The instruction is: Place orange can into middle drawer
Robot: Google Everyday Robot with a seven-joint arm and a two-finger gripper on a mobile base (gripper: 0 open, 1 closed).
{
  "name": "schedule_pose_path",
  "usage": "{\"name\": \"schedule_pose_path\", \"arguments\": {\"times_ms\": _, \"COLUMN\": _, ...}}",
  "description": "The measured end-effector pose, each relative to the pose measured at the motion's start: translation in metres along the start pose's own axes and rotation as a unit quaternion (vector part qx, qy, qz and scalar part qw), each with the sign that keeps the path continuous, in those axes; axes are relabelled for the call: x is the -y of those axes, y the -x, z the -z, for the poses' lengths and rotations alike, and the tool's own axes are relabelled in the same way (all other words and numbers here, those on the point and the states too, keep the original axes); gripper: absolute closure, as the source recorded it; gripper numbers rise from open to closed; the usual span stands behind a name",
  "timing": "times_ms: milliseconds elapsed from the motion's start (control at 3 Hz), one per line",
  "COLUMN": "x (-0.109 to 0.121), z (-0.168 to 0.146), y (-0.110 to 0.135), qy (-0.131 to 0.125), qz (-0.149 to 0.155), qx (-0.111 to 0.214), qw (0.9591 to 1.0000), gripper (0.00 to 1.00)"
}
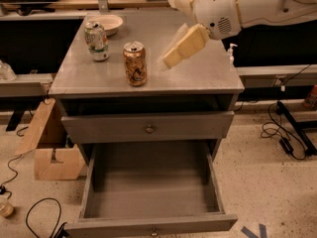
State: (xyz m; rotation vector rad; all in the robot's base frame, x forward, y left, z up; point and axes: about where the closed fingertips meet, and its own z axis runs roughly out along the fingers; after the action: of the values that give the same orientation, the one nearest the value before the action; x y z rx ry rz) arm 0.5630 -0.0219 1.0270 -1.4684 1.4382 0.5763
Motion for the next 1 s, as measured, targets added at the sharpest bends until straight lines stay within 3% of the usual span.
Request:
{"name": "schedule_pose_path", "arguments": {"times_ms": 333, "x": 0.015, "z": -0.031, "y": -0.014, "qy": 0.008, "qz": -0.004, "qx": 0.011, "qw": 0.9999, "gripper": 0.0}}
{"name": "schedule_pose_path", "arguments": {"times_ms": 1000, "x": 0.061, "z": -0.116, "y": -0.065, "qy": 0.016, "qz": -0.017, "qx": 0.028, "qw": 0.9993, "gripper": 0.0}}
